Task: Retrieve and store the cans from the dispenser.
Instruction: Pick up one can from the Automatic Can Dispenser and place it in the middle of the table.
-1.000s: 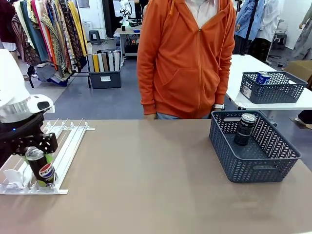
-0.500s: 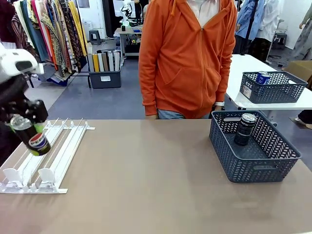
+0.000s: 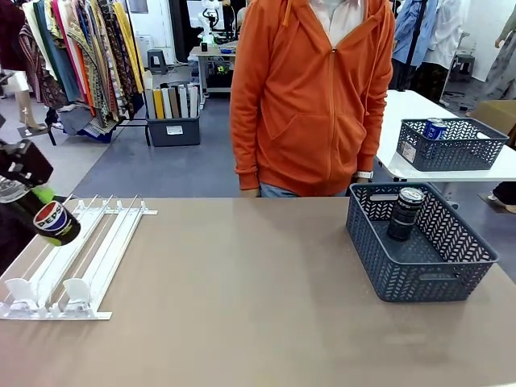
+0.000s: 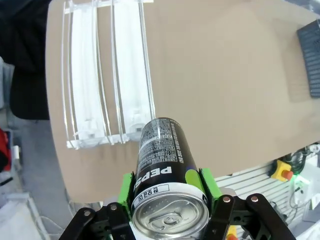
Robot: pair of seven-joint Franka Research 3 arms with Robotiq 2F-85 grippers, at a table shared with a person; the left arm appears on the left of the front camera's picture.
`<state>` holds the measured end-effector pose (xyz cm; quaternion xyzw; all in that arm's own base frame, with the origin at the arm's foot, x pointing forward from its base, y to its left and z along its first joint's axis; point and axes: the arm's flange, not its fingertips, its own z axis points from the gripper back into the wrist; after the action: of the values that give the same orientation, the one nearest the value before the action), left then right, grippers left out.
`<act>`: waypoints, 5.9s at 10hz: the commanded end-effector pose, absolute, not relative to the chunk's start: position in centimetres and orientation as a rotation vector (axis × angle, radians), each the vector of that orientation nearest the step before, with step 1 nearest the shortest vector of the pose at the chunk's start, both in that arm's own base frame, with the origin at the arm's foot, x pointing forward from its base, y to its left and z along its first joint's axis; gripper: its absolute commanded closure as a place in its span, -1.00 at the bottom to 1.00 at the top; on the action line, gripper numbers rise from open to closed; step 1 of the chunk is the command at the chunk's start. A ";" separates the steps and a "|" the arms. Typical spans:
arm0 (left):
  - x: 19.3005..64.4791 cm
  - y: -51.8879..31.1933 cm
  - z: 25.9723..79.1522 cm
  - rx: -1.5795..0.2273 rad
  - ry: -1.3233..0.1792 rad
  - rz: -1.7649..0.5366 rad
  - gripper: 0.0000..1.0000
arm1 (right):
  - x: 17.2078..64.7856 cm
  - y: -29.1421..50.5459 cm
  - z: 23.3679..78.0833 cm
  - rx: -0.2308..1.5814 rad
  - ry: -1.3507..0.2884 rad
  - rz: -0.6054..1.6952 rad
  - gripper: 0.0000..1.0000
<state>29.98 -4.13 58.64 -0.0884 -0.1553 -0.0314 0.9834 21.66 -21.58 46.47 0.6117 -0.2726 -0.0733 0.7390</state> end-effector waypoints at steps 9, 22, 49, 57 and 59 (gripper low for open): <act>43.2 -27.6 57.5 -0.214 -0.163 -0.478 1.00 | 22.0 -21.6 46.8 1.355 -0.632 -0.144 -1.00; 46.1 -43.4 40.8 0.026 0.051 -0.731 0.34 | 22.0 -21.6 46.8 1.355 -0.632 -0.144 -1.00; 31.7 5.3 46.9 -1.103 -0.359 -0.215 -1.00 | 22.0 -21.6 46.8 1.355 -0.632 -0.144 -1.00; 31.7 5.3 46.9 -1.103 -0.359 -0.215 -1.00 | 22.0 -21.6 46.8 1.355 -0.632 -0.144 -1.00; 31.7 5.3 46.9 -1.103 -0.359 -0.215 -1.00 | 22.0 -21.6 46.8 1.355 -0.632 -0.144 -1.00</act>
<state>31.63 5.47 46.57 -0.5132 -0.1660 -0.1050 0.8355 21.64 -21.59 46.48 0.6116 -0.2730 -0.0736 0.7389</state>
